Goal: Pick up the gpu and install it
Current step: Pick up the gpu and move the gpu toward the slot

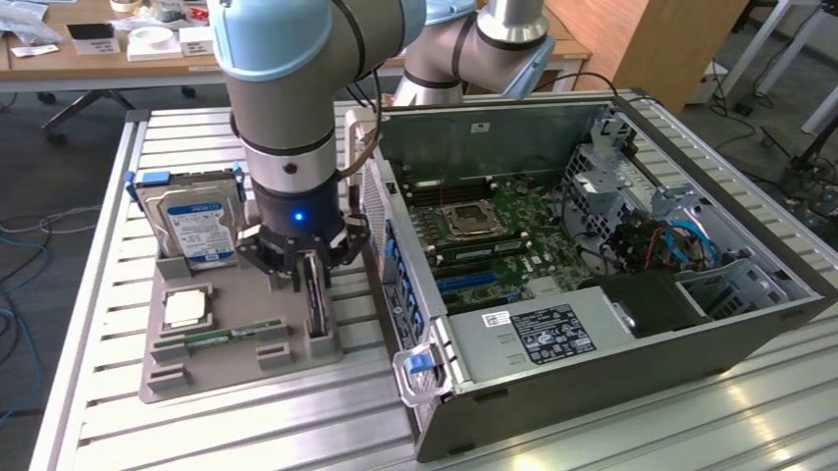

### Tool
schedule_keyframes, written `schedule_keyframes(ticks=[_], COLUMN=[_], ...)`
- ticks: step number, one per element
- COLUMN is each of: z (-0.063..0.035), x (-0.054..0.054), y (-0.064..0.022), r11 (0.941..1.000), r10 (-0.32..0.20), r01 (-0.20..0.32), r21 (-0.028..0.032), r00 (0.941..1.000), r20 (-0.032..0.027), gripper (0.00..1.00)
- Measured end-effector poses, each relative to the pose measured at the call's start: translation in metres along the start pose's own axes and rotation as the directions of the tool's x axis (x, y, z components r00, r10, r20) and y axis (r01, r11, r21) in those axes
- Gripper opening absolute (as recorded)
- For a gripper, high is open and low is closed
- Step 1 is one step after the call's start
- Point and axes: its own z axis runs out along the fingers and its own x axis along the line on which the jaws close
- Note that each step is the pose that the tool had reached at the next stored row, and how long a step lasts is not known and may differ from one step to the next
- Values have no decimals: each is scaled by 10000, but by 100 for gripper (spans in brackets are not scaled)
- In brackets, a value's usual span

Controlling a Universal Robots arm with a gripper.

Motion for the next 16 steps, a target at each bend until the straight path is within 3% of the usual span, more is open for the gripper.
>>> schedule_keyframes(ticks=[16], z=[9], x=[-12], y=[1], r11=[10000], r10=[1], r01=[-1], r21=[2], r00=[10000], r20=[-2], gripper=[42])
